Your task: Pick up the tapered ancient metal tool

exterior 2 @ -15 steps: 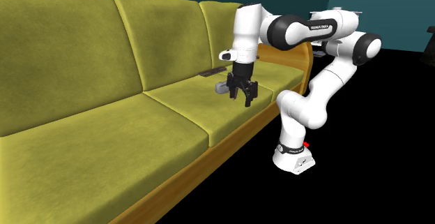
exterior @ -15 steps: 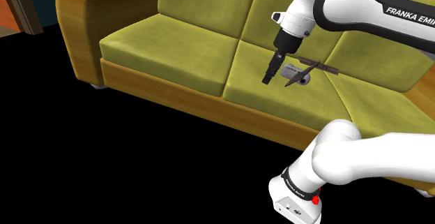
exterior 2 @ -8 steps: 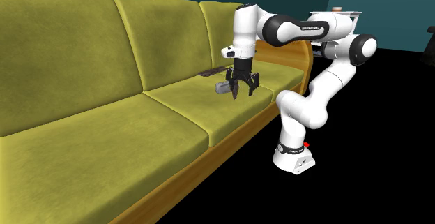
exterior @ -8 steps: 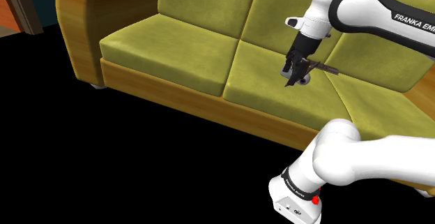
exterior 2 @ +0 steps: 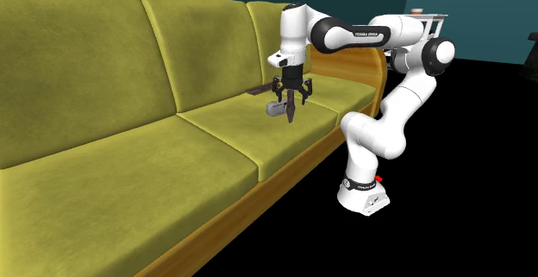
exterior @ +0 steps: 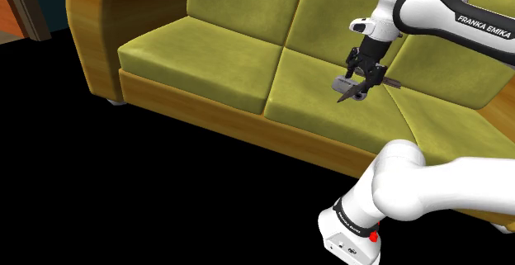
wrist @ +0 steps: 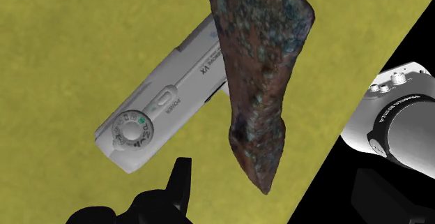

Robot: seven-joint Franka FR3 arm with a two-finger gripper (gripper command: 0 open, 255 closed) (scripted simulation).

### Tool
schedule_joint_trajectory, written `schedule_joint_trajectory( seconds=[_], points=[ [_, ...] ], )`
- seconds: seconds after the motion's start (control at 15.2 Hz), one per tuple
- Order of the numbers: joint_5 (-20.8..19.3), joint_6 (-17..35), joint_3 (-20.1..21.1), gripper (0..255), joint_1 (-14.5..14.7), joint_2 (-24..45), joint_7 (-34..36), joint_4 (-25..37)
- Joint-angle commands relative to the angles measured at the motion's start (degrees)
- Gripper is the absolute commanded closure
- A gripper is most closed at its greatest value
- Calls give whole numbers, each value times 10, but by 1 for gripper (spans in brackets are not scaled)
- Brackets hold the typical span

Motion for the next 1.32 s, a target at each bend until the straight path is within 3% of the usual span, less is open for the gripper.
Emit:
schedule_joint_trajectory(
  seconds=[0.0,0.46,0.53,1.25],
  points=[
    [-14,9,-12,0,2,1,-18,-7],
    [-26,45,-25,0,-3,-9,-10,-53],
    [-25,46,-25,255,-3,-9,-10,-54],
    [-21,32,-21,255,-1,-6,-13,-37]
  ],
)
